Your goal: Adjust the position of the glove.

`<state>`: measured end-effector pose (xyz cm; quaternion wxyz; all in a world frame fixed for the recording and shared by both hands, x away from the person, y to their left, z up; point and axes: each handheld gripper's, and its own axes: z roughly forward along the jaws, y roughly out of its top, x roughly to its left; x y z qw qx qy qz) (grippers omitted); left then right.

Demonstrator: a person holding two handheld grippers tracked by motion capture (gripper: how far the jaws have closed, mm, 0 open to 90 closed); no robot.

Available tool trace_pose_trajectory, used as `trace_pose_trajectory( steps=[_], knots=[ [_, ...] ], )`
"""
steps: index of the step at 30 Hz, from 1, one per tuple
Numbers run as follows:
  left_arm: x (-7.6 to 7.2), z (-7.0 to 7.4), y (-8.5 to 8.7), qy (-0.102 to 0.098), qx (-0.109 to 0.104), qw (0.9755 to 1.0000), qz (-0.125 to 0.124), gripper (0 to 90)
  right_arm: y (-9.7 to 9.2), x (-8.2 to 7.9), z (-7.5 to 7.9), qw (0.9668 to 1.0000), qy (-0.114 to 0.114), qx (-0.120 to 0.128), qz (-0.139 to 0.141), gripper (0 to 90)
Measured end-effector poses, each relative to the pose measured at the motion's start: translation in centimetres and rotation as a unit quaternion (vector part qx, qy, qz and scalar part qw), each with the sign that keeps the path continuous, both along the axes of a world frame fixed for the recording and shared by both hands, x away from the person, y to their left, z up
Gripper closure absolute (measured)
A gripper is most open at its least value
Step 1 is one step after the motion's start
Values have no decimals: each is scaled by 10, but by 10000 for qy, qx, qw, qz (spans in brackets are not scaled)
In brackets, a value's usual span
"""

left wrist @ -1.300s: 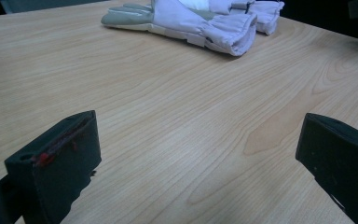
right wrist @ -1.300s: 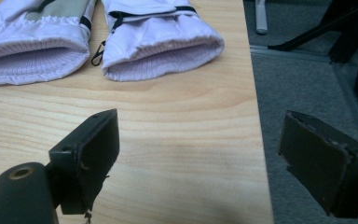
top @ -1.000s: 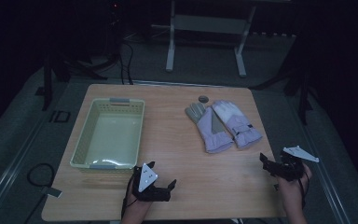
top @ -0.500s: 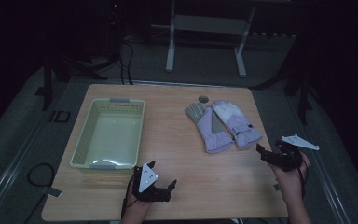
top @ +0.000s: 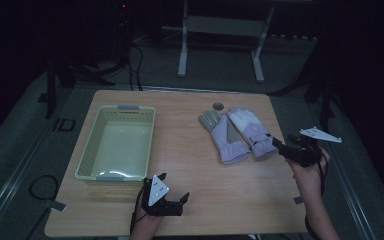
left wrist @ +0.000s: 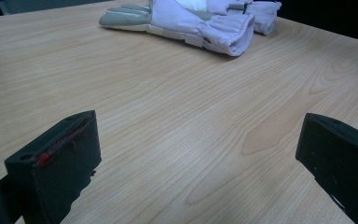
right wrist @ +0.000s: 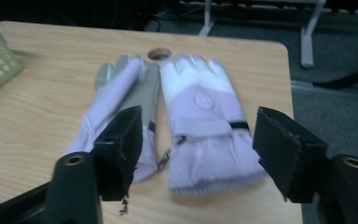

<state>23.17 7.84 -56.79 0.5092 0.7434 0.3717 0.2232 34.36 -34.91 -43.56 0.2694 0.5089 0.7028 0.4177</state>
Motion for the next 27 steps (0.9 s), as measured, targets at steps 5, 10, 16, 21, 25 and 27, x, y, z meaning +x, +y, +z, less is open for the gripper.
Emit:
trace_pose_trajectory(
  steps=[5,10,16,21,25,27],
  knots=[
    [0,0,-1,-11,31,10000,-34,0,15,21,19,9995,-71,-108,287,341],
    [0,0,-1,-12,34,10000,-42,0,28,32,23,9987,-67,-255,427,356],
    [0,0,-1,0,16,10000,-58,0,46,48,13,9970,169,-266,714,410],
    [0,0,-1,7,26,9999,-137,0,57,57,3,9955,319,-294,847,468],
    [0,0,-1,-1,30,9999,-136,0,64,64,-3,9935,403,-351,1006,533],
    [0,0,-2,7,39,9999,-129,0,68,69,-7,9924,436,-351,1096,539]
  ],
)
